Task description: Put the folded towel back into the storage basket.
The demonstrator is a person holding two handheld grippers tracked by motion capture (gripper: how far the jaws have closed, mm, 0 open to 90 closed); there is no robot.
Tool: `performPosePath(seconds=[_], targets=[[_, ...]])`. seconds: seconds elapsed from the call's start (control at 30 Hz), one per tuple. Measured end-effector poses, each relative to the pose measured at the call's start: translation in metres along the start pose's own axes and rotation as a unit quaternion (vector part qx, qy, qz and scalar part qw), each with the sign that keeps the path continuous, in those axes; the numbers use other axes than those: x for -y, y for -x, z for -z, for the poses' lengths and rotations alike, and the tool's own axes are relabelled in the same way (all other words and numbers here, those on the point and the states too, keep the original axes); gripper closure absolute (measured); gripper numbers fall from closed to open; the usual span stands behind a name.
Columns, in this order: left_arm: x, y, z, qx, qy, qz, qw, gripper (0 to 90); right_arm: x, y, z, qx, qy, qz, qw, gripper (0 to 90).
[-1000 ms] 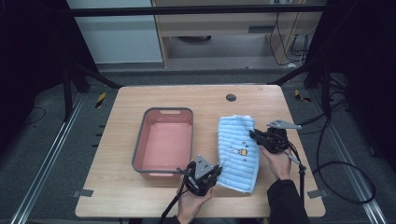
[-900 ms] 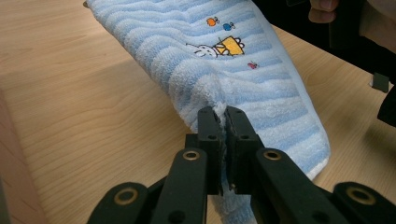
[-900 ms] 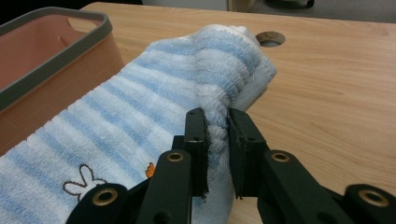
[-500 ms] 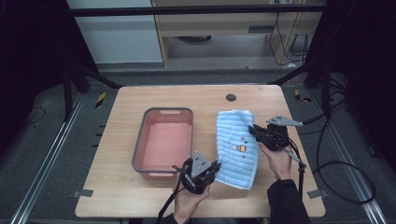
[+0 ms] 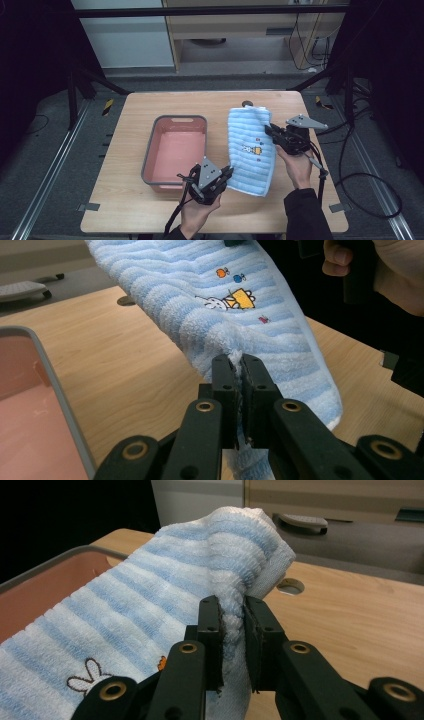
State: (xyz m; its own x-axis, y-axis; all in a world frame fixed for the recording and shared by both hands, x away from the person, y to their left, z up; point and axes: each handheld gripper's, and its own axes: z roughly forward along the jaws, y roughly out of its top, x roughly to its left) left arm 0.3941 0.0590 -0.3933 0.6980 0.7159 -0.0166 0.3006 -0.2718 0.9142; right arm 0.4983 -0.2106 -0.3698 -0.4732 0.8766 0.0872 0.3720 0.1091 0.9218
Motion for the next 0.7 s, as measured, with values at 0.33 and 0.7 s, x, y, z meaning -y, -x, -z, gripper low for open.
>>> performPosePath(seconds=[0.33,0.7], targets=[[-0.012,-0.008,0.018,-0.013,0.013,-0.006,0.9998,85.4,-0.025,-0.02,-0.004,-0.001,0.014,0.019,0.9997,79.2],[-0.02,-0.023,0.041,-0.041,0.027,-0.016,0.9986,85.4,-0.044,-0.036,-0.011,-0.011,0.029,0.022,0.9993,79.2]])
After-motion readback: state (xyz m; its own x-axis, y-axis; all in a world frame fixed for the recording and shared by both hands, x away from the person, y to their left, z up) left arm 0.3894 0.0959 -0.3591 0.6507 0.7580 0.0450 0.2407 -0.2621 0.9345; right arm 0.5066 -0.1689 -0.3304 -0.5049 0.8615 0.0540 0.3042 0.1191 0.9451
